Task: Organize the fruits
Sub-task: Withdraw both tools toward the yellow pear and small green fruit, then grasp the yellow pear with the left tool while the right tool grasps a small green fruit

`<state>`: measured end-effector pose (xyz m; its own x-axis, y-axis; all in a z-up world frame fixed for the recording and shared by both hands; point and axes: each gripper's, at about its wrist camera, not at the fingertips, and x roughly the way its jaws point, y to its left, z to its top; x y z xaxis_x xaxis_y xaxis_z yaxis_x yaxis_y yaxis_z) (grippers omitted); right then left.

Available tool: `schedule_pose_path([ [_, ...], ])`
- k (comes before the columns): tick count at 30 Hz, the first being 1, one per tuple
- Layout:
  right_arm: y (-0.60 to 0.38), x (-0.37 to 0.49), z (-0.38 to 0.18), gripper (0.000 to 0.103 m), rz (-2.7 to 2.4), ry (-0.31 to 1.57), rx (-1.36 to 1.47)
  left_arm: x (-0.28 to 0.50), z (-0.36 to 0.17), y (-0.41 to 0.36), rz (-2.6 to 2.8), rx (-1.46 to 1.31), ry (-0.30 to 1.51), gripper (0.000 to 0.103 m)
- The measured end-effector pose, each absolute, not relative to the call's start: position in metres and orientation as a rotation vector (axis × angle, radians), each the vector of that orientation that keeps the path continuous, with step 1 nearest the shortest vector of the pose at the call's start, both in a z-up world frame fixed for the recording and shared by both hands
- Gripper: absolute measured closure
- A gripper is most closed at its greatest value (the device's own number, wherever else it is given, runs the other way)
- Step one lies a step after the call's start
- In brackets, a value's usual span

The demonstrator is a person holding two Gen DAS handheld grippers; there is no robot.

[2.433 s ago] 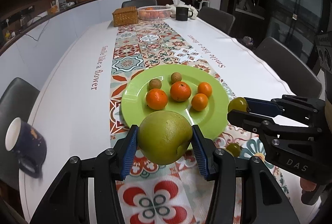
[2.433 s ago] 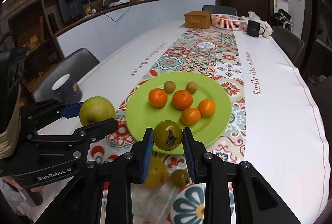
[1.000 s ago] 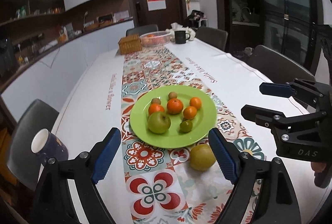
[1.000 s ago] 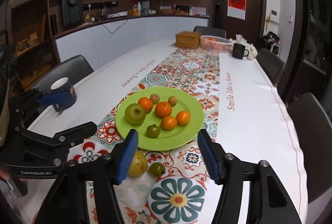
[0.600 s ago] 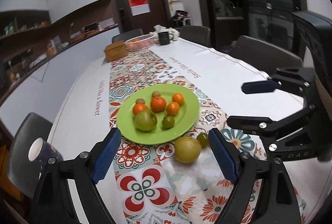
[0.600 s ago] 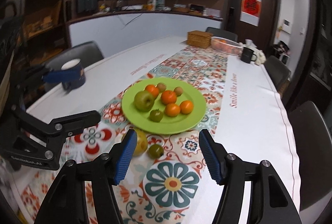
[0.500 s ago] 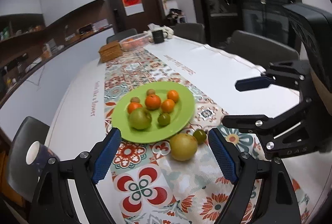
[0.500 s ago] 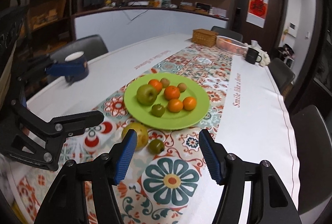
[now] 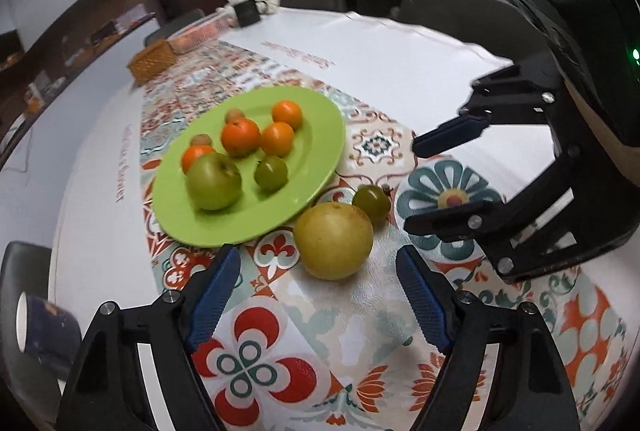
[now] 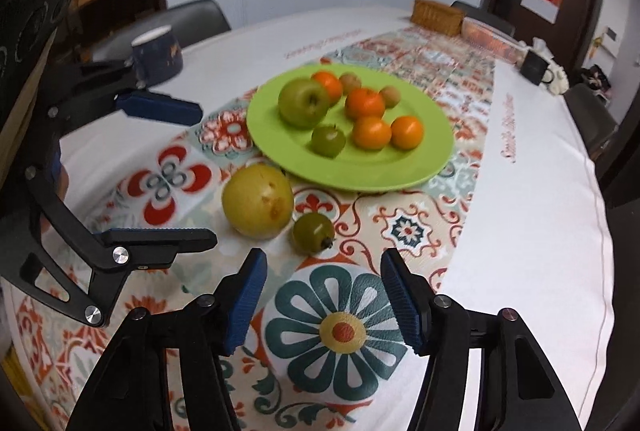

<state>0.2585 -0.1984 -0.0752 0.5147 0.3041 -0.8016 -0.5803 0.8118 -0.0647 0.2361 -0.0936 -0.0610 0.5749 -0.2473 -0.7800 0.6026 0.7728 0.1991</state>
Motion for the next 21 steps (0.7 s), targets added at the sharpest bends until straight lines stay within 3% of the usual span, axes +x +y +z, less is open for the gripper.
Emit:
schedule_pose_path([
  [12, -0.191, 0.279, -0.092, 0.053, 0.619, 0.932, -0.357, 0.26, -0.075, -0.1, -0.576, 0.478, 0.874, 0.029],
  [21, -0.187, 0.292, -0.097, 0.066, 0.634, 0.943, -0.335, 0.272, -0.078, -0.098, -0.585, 0.412, 0.895, 0.039],
])
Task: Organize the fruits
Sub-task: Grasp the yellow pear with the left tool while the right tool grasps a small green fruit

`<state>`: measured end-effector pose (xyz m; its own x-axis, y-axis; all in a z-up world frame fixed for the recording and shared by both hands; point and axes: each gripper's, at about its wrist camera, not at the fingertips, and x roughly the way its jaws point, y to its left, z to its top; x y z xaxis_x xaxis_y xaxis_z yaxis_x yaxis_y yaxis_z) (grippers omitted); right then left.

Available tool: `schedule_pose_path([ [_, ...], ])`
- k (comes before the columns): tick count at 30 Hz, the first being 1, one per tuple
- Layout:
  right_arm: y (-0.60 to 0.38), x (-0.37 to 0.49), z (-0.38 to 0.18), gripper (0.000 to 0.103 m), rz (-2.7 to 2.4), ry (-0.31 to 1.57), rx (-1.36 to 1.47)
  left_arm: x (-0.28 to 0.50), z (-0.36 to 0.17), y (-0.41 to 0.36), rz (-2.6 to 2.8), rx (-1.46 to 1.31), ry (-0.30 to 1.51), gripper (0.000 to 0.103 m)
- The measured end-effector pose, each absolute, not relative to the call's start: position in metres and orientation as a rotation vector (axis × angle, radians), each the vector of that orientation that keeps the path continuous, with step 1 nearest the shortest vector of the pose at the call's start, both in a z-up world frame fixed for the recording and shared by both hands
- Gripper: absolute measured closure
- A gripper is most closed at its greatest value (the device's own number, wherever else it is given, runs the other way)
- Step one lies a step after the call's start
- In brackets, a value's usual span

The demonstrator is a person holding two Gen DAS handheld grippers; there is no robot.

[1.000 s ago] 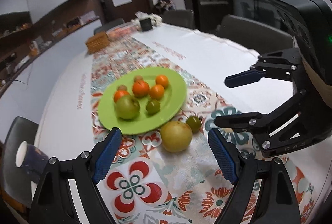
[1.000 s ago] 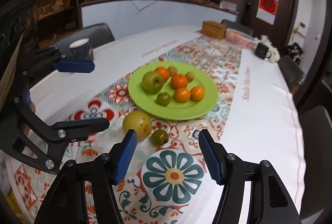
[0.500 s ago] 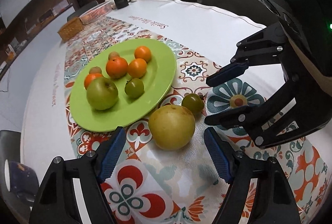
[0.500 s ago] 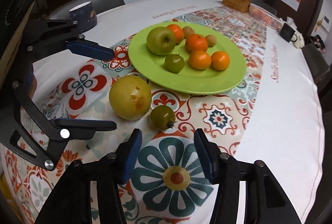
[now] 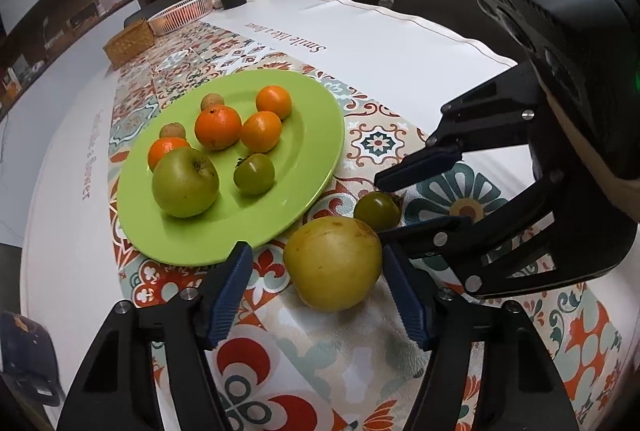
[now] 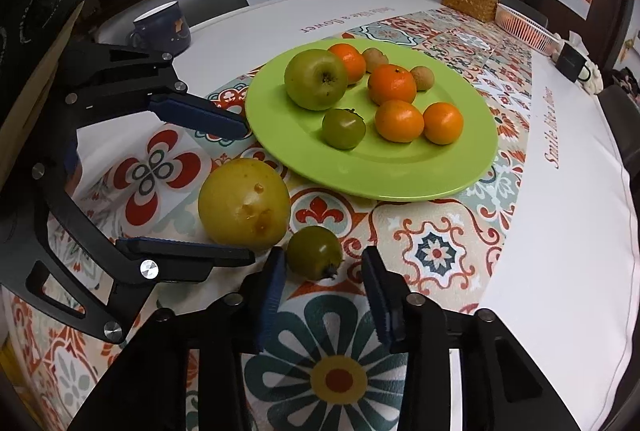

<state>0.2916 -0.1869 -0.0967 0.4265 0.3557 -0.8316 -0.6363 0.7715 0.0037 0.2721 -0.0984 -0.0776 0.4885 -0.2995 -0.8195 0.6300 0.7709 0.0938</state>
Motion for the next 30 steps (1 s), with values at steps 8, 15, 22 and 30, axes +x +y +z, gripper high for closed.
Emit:
schedule_pose_path([
  [8, -0.195, 0.286, -0.098, 0.074, 0.606, 0.935, -0.27, 0.273, -0.084, -0.099, -0.585, 0.344, 0.927, 0.052],
  [15, -0.211, 0.274, -0.093, 0.074, 0.493, 0.904, -0.197, 0.266, -0.083, -0.1, -0.488, 0.302, 0.939, 0.052],
  [22, -0.221, 0.253, -0.081, 0.074, 0.42, 0.86, -0.13, 0.25, -0.08, -0.093, -0.434, 0.226, 0.944, 0.053],
  [30, -0.219, 0.23, -0.068, 0.074, 0.394, 0.838, -0.07, 0.232, -0.064, -0.079, -0.384, 0.144, 0.936, 0.053],
])
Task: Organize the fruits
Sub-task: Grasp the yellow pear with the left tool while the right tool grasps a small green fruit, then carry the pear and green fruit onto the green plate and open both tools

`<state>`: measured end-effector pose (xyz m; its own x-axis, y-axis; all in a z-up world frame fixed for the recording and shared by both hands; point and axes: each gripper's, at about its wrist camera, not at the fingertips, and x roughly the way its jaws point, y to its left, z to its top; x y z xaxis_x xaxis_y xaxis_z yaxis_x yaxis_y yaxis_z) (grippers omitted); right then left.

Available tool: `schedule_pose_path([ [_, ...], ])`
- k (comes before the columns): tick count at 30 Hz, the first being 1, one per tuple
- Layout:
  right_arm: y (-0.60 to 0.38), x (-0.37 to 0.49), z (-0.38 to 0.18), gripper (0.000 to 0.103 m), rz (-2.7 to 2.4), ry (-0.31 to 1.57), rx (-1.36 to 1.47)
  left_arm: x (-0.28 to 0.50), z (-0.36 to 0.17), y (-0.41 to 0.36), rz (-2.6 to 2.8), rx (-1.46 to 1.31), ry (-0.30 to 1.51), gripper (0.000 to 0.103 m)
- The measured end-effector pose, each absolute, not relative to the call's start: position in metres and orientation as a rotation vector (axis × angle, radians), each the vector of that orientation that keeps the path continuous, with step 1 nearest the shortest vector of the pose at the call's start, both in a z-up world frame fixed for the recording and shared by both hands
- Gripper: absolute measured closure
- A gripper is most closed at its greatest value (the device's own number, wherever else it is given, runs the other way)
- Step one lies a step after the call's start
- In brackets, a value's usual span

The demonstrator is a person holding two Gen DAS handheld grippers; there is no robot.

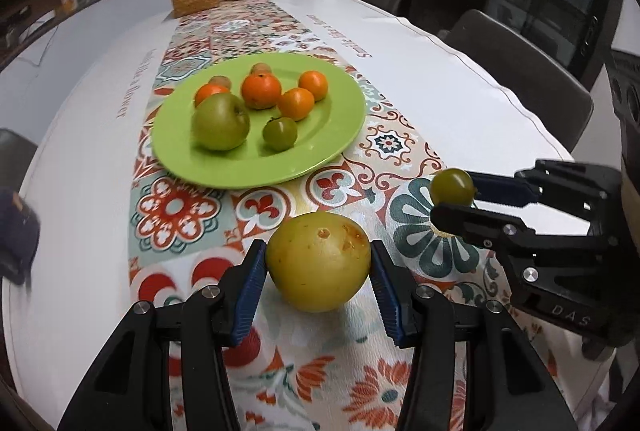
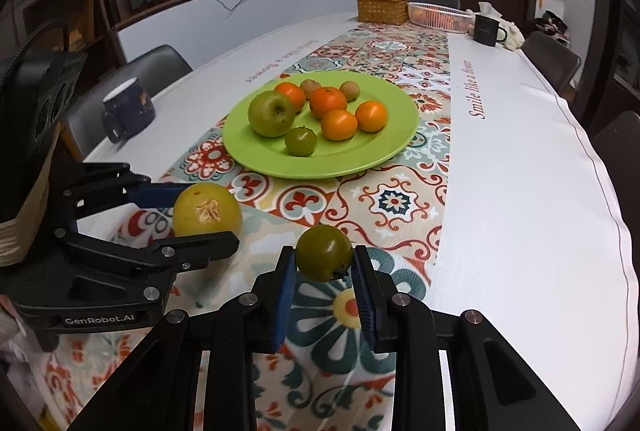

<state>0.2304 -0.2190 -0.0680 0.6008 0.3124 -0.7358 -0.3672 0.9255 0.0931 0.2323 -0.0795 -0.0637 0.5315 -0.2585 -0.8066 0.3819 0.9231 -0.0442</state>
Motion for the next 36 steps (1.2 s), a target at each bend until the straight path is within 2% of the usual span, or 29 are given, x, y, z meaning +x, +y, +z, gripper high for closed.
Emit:
schedule_pose_path([
  [17, -0.213, 0.206, -0.024, 0.074, 0.357, 0.75, -0.038, 0.205, -0.01, -0.06, -0.323, 0.115, 0.81, 0.053],
  [36, -0.202, 0.254, 0.024, 0.074, 0.331, 0.649, -0.047, 0.254, 0.035, -0.051, -0.295, 0.098, 0.717, 0.053],
])
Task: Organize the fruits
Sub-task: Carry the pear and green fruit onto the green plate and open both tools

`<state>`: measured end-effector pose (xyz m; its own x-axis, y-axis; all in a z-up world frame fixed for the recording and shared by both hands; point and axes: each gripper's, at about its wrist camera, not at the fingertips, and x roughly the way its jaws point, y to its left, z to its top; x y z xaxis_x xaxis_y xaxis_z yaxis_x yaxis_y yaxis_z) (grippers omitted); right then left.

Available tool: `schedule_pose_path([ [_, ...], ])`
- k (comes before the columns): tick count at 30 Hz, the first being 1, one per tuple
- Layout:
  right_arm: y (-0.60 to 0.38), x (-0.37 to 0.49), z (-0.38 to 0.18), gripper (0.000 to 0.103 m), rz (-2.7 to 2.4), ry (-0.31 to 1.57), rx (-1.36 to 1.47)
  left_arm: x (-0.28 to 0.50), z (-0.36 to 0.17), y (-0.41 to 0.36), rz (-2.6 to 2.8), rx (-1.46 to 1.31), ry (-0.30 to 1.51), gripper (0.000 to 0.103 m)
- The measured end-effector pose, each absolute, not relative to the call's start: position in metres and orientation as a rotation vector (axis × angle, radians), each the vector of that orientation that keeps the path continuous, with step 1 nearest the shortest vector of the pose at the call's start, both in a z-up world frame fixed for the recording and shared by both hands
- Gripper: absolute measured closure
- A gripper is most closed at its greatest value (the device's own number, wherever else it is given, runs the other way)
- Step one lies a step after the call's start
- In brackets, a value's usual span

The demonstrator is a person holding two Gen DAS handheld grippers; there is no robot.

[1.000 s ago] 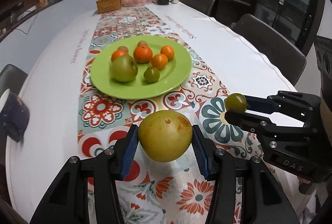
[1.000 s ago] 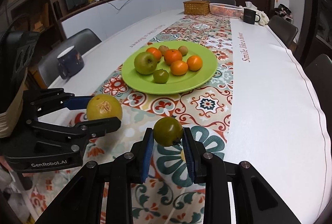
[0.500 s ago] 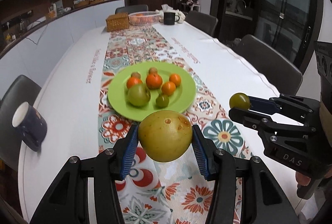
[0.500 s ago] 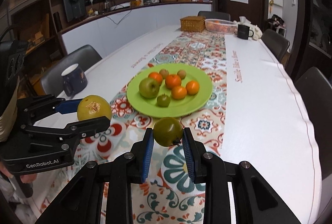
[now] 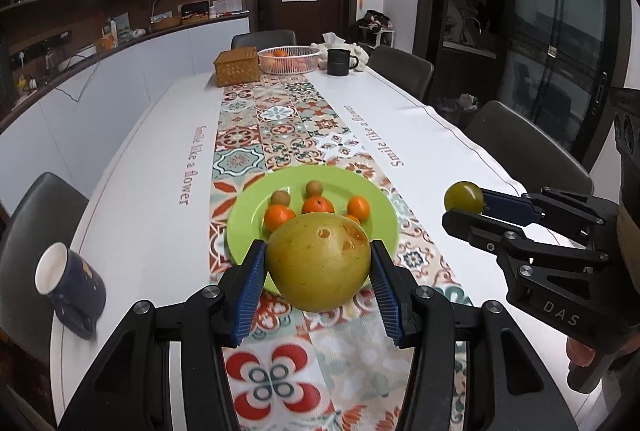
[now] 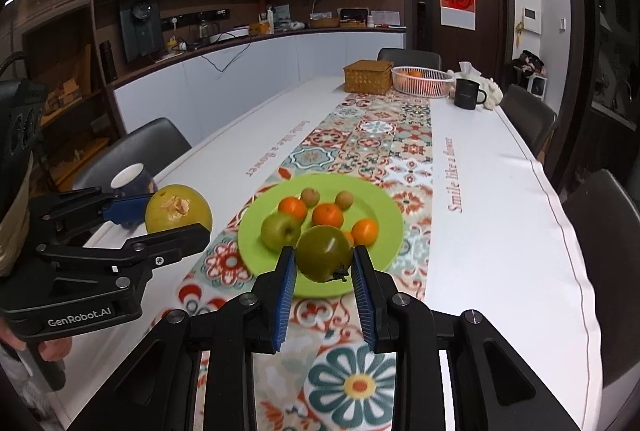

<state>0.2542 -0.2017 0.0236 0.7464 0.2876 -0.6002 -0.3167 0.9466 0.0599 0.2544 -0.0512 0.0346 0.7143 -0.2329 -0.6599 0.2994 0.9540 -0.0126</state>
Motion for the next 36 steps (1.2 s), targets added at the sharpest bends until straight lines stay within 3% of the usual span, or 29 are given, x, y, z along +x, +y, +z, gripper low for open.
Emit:
schedule_pose_path([
  [36, -0.2, 0.415, -0.052, 0.074, 0.319, 0.85, 0.016, 0.416, -0.033, -0.071, -0.318, 0.151, 0.905, 0.053],
])
